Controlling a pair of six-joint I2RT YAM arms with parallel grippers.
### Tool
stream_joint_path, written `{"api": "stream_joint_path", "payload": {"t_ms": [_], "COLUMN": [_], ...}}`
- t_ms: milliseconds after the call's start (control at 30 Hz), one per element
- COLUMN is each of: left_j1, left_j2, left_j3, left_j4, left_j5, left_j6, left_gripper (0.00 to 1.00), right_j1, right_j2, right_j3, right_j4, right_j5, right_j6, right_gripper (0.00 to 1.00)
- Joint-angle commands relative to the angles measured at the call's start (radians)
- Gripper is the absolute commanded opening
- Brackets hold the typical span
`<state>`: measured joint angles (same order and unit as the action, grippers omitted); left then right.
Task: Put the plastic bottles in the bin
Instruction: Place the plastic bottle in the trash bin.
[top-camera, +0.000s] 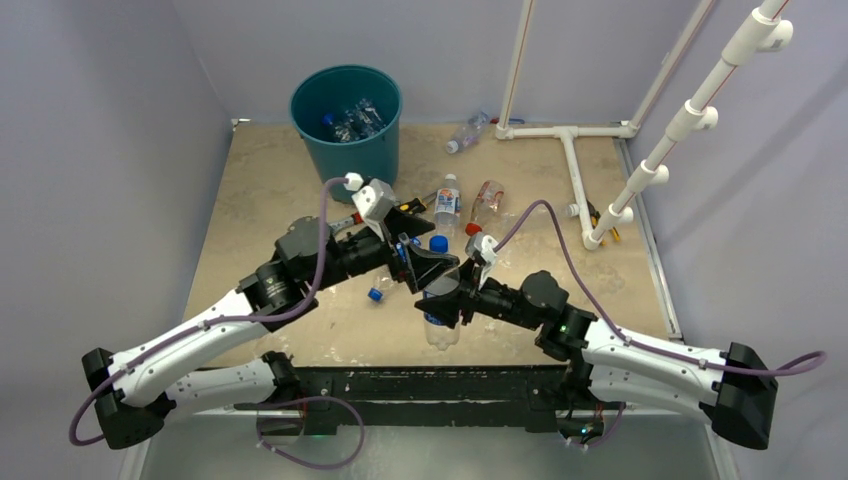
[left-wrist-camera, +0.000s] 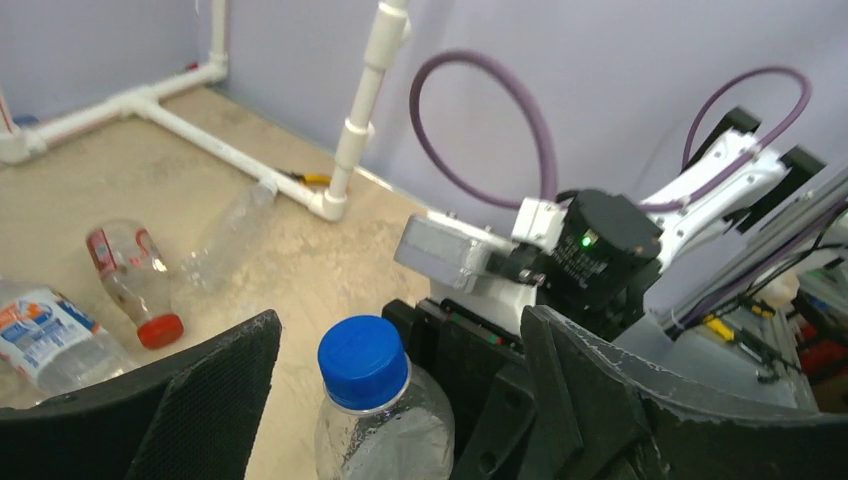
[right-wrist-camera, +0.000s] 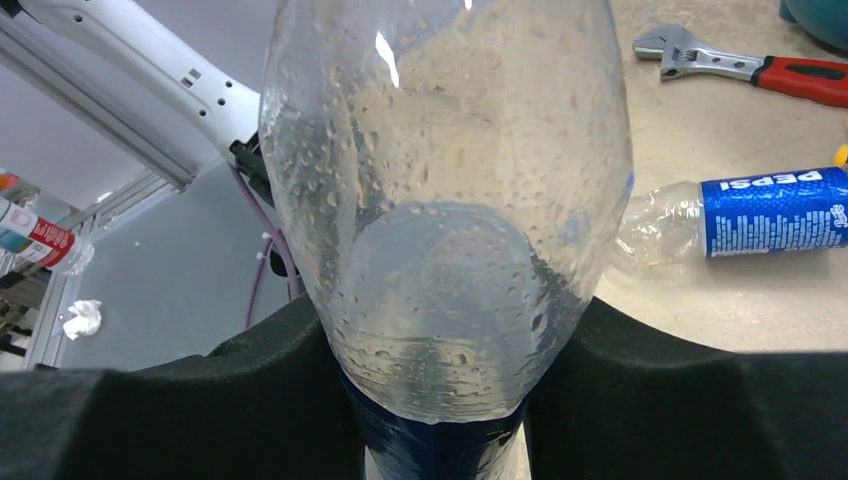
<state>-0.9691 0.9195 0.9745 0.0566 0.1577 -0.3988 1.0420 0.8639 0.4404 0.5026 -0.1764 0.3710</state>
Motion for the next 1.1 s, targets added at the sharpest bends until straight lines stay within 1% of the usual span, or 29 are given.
{"api": "stream_joint_path", "payload": {"t_ms": [0, 100, 200, 367, 567, 733, 967, 1033, 1067], "left_j1": [0.001, 0.001, 0.001, 0.001, 0.001, 0.001, 0.001, 0.001, 0.001], "left_j2": [0.015, 0.015, 0.015, 0.025, 0.044, 0.045, 0.038, 0.038, 0.037], "left_j3": [0.012, 0.003, -0.004, -0.022, -0.032, -0.042, -0.064, -0.07, -0.073], "left_j4": [0.006, 0.007, 0.008, 0.009, -0.001, -0.011, -0.013, -0.018, -0.019], "left_j5": [0.063, 0.04, 0.038, 0.039, 0.048, 0.045, 0.051, 0.062, 0.067], "left_j6": [0.026, 0.026, 0.024, 0.013, 0.003, -0.002, 0.0, 0.0, -0.001], "left_gripper": [0.87, 0.85, 0.8, 0.66, 0.64, 0.56, 0.3, 0.21, 0.14], "right_j1": [0.013, 0.022, 0.026, 0.033, 0.042, 0.05, 0.062, 0.064, 0.064], "right_j2": [-0.005, -0.013, -0.021, -0.014, 0.003, 0.022, 0.034, 0.041, 0.048], "right_j3": [0.037, 0.034, 0.029, 0.031, 0.034, 0.044, 0.046, 0.047, 0.051], "right_j4": [0.018, 0.011, 0.007, 0.011, 0.029, 0.036, 0.047, 0.053, 0.049], "right_j5": [-0.032, -0.026, -0.018, -0.009, -0.002, -0.002, 0.009, 0.011, 0.009], "right_j6": [-0.03, -0.031, -0.03, -0.027, -0.026, -0.03, -0.03, -0.03, -0.031], "right_gripper": [0.36, 0.36, 0.35, 0.35, 0.35, 0.35, 0.35, 0.35, 0.35]}}
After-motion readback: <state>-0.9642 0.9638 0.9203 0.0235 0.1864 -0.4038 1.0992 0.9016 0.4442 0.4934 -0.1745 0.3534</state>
